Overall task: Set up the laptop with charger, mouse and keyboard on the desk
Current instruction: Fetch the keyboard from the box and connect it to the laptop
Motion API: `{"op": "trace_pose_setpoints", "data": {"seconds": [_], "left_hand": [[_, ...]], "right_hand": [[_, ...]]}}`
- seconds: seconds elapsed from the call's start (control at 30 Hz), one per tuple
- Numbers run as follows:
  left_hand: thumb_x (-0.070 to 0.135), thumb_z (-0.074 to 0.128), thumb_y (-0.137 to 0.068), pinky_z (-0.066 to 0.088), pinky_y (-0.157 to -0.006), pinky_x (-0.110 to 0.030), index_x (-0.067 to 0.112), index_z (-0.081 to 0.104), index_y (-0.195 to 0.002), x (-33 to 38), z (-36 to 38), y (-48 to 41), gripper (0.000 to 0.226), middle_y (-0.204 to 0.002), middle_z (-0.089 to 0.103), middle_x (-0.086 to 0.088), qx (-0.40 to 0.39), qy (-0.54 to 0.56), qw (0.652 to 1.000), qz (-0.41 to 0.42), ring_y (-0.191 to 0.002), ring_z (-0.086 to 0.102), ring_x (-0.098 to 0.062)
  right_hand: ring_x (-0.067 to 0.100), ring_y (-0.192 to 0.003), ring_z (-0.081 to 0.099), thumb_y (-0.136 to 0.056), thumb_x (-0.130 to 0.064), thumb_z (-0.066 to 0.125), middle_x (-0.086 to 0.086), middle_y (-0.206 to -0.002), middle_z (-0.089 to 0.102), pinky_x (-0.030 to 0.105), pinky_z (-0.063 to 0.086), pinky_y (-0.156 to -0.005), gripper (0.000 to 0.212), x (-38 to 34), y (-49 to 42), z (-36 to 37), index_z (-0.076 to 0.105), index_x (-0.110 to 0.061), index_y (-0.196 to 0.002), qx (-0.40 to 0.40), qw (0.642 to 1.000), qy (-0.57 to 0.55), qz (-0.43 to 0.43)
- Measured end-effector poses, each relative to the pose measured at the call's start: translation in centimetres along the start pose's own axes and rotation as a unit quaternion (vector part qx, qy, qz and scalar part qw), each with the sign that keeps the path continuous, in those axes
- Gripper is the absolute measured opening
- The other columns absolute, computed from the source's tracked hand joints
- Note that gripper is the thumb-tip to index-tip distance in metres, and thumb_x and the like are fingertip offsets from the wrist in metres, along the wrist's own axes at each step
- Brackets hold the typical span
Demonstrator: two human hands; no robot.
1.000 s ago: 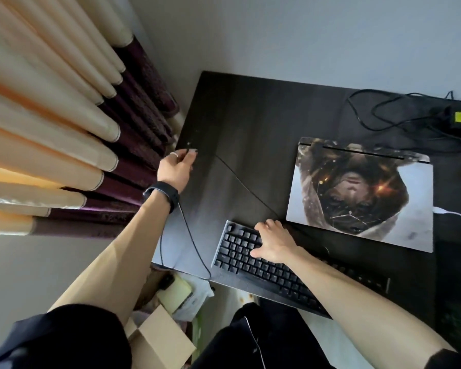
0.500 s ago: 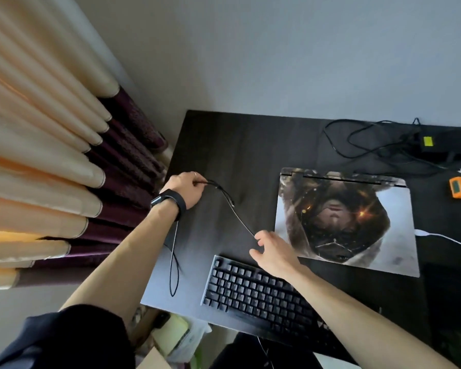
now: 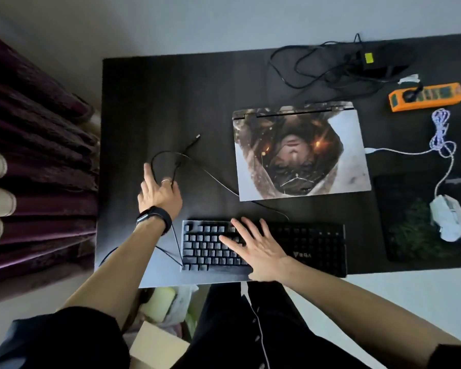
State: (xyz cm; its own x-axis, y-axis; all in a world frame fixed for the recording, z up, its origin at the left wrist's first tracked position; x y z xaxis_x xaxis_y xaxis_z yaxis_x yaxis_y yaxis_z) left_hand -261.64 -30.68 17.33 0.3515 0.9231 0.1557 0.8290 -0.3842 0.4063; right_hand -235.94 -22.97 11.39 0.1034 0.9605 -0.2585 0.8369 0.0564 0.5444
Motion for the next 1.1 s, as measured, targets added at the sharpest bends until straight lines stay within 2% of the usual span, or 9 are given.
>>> {"op": "trace_pose_setpoints", "data": {"seconds": [0.3, 0.4, 0.6, 0.7, 0.77, 0.83, 0.9, 0.97, 1.1], "left_hand": [[0.037, 0.033, -0.101, 0.028, -0.108, -0.049, 0.017, 0.062, -0.113, 1.4, -1.0, -1.6, 0.037, -0.161, 0.012, 0.001, -0.020, 0.016, 0.998, 0.049, -0.139, 0.023, -0.029], [0.039, 0.032, -0.101, 0.027, -0.109, -0.049, 0.017, 0.062, -0.115, 2.2, -0.8, -1.9, 0.040, -0.159, 0.017, 0.001, -0.033, 0.018, 0.997, 0.066, -0.140, 0.022, -0.028], [0.040, 0.033, -0.101, 0.028, -0.110, -0.049, 0.016, 0.061, -0.122, 2.3, -0.2, -2.4, 0.043, -0.155, 0.027, 0.000, -0.045, 0.019, 0.996, 0.074, -0.138, 0.027, -0.028], [0.043, 0.032, -0.101, 0.028, -0.110, -0.048, 0.016, 0.059, -0.126, 2.4, 0.2, -2.1, 0.046, -0.152, 0.033, 0.000, -0.049, 0.019, 0.996, 0.077, -0.136, 0.030, -0.028], [0.046, 0.029, -0.100, 0.030, -0.107, -0.047, 0.017, 0.060, -0.126, 2.7, -0.2, -1.8, 0.049, -0.145, 0.043, -0.002, -0.039, 0.021, 0.995, 0.085, -0.130, 0.036, -0.029], [0.050, 0.026, -0.100, 0.033, -0.104, -0.047, 0.019, 0.060, -0.124, 3.2, -0.8, -1.4, 0.052, -0.138, 0.052, -0.004, -0.026, 0.024, 0.994, 0.107, -0.125, 0.042, -0.030], [0.051, 0.024, -0.101, 0.034, -0.104, -0.046, 0.022, 0.057, -0.127, 3.5, -1.4, -0.6, 0.051, -0.135, 0.055, -0.003, -0.021, 0.007, 0.989, 0.147, -0.124, 0.046, -0.029], [0.052, 0.024, -0.101, 0.035, -0.105, -0.044, 0.026, 0.053, -0.132, 3.5, -1.5, 0.4, 0.050, -0.136, 0.054, 0.000, -0.039, -0.013, 0.984, 0.175, -0.126, 0.045, -0.026], [0.054, 0.026, -0.100, 0.037, -0.106, -0.042, 0.033, 0.052, -0.133, 0.3, -1.5, 1.4, 0.047, -0.137, 0.050, 0.004, -0.056, -0.005, 0.990, 0.132, -0.126, 0.044, -0.023]], "right_hand": [[0.036, -0.153, 0.005, -0.065, -0.051, 0.084, 0.008, -0.168, -0.007, 0.071, 0.016, -0.114, 0.124, 4.5, 5.0, 0.8, -0.001, -0.044, -0.156, -0.027, 0.999, 0.022, 0.030], [0.035, -0.154, 0.000, -0.068, -0.048, 0.083, 0.004, -0.168, -0.011, 0.071, 0.014, -0.115, 0.122, 6.2, 6.6, 0.7, -0.003, -0.046, -0.156, -0.027, 0.998, 0.028, 0.048], [0.033, -0.153, -0.018, -0.074, -0.019, 0.079, 0.001, -0.165, -0.024, 0.073, 0.007, -0.115, 0.121, 7.4, 7.6, 0.2, -0.008, -0.044, -0.155, -0.059, 0.996, 0.031, 0.063], [0.033, -0.152, -0.016, -0.074, -0.030, 0.078, 0.000, -0.166, -0.020, 0.074, 0.006, -0.114, 0.111, 7.2, 7.3, 0.1, 0.002, -0.043, -0.154, -0.071, 0.995, -0.009, 0.072], [0.032, -0.152, -0.007, -0.072, -0.052, 0.072, 0.002, -0.166, -0.006, 0.071, 0.004, -0.116, 0.095, 6.7, 6.6, -0.6, 0.018, -0.041, -0.150, -0.058, 0.992, -0.065, 0.090], [0.031, -0.150, 0.013, -0.076, -0.061, 0.063, 0.003, -0.163, 0.015, 0.060, 0.013, -0.119, 0.077, 6.0, 5.4, -2.4, 0.034, -0.036, -0.142, -0.013, 0.986, -0.123, 0.111], [0.028, -0.140, 0.035, -0.085, -0.059, 0.058, 0.002, -0.154, 0.034, 0.047, 0.031, -0.114, 0.067, 5.3, 3.5, -4.5, 0.041, -0.028, -0.141, 0.034, 0.977, -0.170, 0.128], [0.026, -0.129, 0.048, -0.091, -0.051, 0.056, 0.001, -0.146, 0.044, 0.044, 0.043, -0.103, 0.059, 5.0, 1.5, -6.5, 0.043, -0.023, -0.141, 0.066, 0.962, -0.215, 0.154], [0.028, -0.114, 0.060, -0.096, -0.037, 0.055, 0.004, -0.139, 0.050, 0.042, 0.049, -0.094, 0.048, 4.5, -2.7, -9.6, 0.044, -0.020, -0.139, 0.094, 0.940, -0.279, 0.173]]}}
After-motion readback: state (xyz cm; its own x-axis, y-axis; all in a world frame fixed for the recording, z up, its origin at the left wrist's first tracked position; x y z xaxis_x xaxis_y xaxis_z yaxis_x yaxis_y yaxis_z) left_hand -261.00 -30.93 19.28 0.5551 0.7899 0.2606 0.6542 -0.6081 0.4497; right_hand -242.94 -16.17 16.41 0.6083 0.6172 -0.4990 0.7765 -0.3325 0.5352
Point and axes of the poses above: each hand's wrist, its own y-axis away from the middle knuckle, its own z-axis out of the palm, x = y × z, the point moved 7 cm from there along -y, towards the middle knuckle
